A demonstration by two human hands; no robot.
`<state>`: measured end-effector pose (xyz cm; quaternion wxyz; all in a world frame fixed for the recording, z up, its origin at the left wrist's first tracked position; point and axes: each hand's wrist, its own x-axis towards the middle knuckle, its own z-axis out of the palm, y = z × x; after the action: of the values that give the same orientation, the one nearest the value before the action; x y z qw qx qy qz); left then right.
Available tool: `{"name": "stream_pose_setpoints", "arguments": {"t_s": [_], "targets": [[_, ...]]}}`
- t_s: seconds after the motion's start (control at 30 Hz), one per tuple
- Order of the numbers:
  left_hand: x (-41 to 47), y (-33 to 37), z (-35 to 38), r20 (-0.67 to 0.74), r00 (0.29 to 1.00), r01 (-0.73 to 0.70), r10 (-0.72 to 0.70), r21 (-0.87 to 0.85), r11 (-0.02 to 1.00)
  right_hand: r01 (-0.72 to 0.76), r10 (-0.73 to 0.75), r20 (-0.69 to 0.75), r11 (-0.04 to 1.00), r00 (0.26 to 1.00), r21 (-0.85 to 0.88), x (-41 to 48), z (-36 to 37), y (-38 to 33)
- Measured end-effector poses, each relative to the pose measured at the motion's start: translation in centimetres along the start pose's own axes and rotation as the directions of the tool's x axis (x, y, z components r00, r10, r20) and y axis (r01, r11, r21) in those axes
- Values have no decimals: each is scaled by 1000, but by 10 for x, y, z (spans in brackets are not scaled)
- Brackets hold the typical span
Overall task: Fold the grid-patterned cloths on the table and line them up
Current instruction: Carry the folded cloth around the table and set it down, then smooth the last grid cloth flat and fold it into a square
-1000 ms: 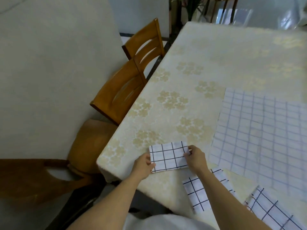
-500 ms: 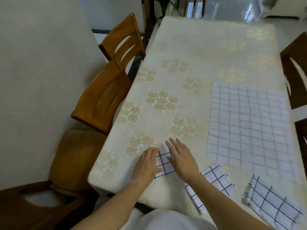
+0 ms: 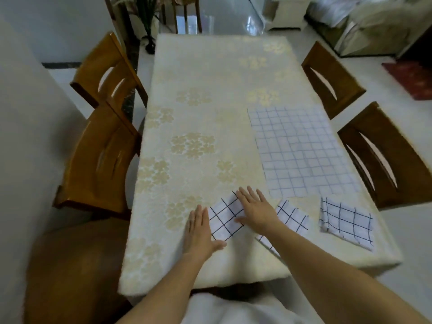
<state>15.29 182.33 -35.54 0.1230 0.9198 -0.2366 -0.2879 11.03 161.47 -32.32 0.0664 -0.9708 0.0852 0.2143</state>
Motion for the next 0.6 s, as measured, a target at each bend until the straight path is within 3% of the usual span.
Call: {"name": "stream_pose_setpoints", "arguments": {"t_s": [0.13, 0.2, 0.37, 0.6], "targets": [[-5, 19, -7, -308, 943, -197, 124, -218, 956, -46, 109, -273, 973, 956, 227, -35, -14, -7], [-2, 36, -17, -405, 897, -285, 180, -216, 934, -97, 188, -323, 956, 927, 279, -50, -22, -2], [-11, 104, -41, -318, 913, -311, 255, -136, 941, -152, 336, -402, 893, 852, 423, -90, -27, 38], [-26, 202, -20, -372, 891, -305, 262, -62, 950, -37, 293, -523, 895, 801, 445, -155, -30, 146]]}}
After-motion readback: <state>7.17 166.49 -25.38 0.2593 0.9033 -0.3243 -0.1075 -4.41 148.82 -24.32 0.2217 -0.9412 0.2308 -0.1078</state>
